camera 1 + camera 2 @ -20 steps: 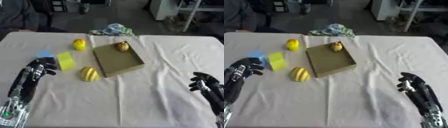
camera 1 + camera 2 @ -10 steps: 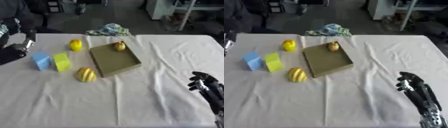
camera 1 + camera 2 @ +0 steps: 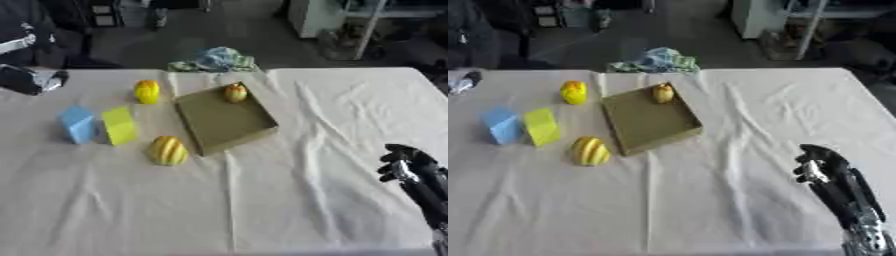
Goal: Pick up objects on the table and place them in the box.
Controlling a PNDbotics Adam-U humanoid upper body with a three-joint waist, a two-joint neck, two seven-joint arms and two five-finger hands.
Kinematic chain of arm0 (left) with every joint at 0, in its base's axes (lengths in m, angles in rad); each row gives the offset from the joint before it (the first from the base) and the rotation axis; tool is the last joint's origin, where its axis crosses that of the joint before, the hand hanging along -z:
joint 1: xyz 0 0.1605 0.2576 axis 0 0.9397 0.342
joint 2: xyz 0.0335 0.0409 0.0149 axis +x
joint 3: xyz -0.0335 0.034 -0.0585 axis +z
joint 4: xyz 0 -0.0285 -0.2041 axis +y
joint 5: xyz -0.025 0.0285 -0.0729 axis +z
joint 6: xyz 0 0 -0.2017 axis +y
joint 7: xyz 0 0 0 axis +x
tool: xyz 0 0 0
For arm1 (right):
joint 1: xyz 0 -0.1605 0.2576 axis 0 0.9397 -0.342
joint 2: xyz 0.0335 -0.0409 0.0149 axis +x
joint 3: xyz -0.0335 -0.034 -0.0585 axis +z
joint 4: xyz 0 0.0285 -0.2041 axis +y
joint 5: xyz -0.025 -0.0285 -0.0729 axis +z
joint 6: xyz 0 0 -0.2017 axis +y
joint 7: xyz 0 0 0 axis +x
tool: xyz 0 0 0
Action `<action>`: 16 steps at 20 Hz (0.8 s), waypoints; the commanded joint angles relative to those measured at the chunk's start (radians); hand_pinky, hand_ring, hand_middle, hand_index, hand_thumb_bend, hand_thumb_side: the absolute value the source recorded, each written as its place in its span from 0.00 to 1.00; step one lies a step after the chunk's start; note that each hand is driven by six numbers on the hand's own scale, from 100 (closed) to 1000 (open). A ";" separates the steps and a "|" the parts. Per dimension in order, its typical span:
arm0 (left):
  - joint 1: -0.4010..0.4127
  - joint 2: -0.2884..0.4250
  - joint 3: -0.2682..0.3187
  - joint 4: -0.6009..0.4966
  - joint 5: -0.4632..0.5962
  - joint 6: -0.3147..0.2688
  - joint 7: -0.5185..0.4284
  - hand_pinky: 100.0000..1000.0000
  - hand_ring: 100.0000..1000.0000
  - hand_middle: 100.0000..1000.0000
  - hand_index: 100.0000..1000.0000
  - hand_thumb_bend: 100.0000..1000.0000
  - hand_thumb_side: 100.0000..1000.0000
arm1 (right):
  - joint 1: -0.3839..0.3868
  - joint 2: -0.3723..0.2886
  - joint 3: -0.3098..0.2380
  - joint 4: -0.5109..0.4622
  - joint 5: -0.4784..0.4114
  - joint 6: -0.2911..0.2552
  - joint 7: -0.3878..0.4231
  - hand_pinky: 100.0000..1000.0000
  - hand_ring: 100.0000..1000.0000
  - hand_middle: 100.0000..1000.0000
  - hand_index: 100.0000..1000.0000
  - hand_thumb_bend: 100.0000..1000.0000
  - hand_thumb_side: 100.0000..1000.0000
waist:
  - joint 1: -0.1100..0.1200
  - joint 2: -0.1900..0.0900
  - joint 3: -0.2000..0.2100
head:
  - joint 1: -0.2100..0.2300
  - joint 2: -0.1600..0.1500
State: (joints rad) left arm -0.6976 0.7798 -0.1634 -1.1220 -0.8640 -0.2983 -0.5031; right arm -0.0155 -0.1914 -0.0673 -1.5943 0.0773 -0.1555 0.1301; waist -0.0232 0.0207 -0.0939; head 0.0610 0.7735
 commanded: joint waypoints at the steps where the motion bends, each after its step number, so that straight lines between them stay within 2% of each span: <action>1: -0.047 -0.035 0.015 0.105 -0.112 -0.029 0.015 0.76 0.72 0.76 0.86 0.18 0.42 | -0.002 -0.024 -0.003 -0.008 0.003 -0.001 0.002 0.46 0.51 0.54 0.74 0.00 0.46 | 0.010 -0.013 0.000 | -0.006 -0.003; 6: -0.082 -0.100 0.035 0.233 -0.223 -0.045 0.046 0.76 0.72 0.76 0.87 0.19 0.43 | 0.001 -0.020 0.000 -0.007 0.001 -0.001 0.004 0.46 0.51 0.54 0.74 0.00 0.47 | 0.006 -0.014 0.000 | -0.006 -0.003; 12: -0.084 -0.125 0.066 0.310 -0.320 0.000 0.109 0.75 0.72 0.77 0.87 0.21 0.42 | 0.004 -0.018 -0.001 -0.005 -0.003 -0.001 0.002 0.46 0.51 0.54 0.73 0.00 0.47 | 0.002 -0.012 0.000 | -0.005 -0.003; 16: -0.078 -0.135 0.081 0.340 -0.339 0.019 0.142 0.75 0.73 0.79 0.89 0.21 0.50 | 0.004 -0.016 0.000 -0.005 -0.005 -0.001 0.004 0.46 0.51 0.54 0.73 0.00 0.48 | 0.000 -0.011 0.001 | -0.006 -0.003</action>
State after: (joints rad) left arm -0.7577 0.6270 -0.0963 -0.7807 -1.1926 -0.2846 -0.3745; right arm -0.0070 -0.1912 -0.0670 -1.5885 0.0766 -0.1571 0.1325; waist -0.0236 0.0207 -0.0932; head 0.0580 0.7735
